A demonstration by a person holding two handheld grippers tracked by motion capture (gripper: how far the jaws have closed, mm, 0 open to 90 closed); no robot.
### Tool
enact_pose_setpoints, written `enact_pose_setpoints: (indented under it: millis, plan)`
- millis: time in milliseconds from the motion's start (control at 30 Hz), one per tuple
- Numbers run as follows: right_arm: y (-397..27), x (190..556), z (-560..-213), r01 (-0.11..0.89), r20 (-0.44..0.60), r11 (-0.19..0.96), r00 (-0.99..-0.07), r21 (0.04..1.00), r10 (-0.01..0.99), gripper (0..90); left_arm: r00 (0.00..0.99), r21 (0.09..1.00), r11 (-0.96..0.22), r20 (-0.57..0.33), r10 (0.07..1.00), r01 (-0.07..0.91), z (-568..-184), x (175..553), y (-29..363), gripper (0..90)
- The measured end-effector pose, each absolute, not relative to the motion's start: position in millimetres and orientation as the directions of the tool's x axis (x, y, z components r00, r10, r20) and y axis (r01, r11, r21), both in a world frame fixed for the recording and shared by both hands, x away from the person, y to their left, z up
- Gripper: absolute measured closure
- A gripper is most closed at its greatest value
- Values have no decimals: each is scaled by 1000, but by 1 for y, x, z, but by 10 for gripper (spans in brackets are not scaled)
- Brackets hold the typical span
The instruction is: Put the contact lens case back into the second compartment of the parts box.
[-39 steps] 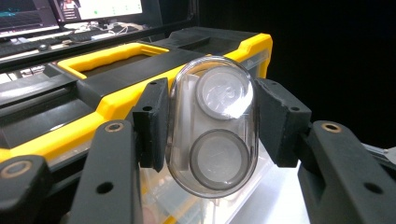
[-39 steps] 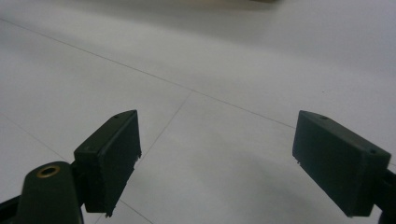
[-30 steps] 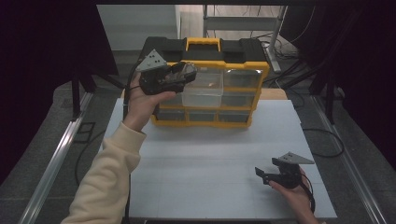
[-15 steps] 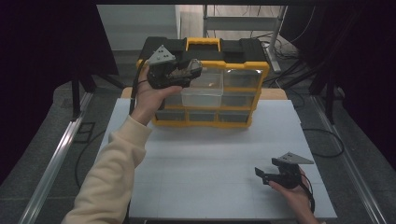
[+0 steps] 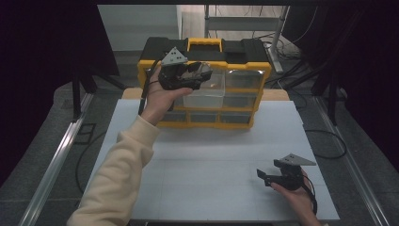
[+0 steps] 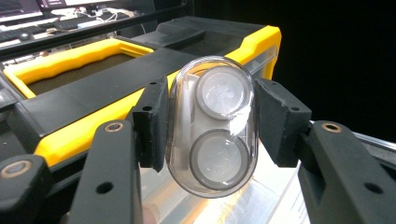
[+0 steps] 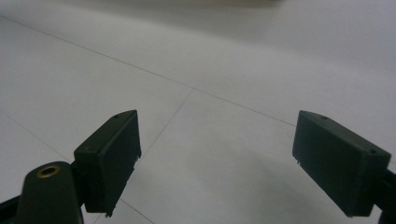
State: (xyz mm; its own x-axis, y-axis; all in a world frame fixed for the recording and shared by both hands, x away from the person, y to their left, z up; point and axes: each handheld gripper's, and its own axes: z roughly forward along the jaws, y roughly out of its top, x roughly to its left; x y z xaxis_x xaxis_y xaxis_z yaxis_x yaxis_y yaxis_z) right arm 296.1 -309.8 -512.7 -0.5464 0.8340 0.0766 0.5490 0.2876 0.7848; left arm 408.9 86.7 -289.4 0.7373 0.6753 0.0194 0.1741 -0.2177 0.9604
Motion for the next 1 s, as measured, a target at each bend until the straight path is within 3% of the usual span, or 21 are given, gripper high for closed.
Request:
enact_pose_setpoints:
  millis: [533,800,1000]
  plan:
    - [-310,296,-513,549,75,291,-549,784,833,155,745,953,-233,10,667,196,-293,410,83,475]
    - [-310,296,-513,548,75,291,-549,784,832,154,751,958,-214,-2,660,191,-290,405,90,290]
    - [-310,295,-512,543,66,299,-553,785,831,155,770,961,-193,-29,637,196,-291,398,100,269]
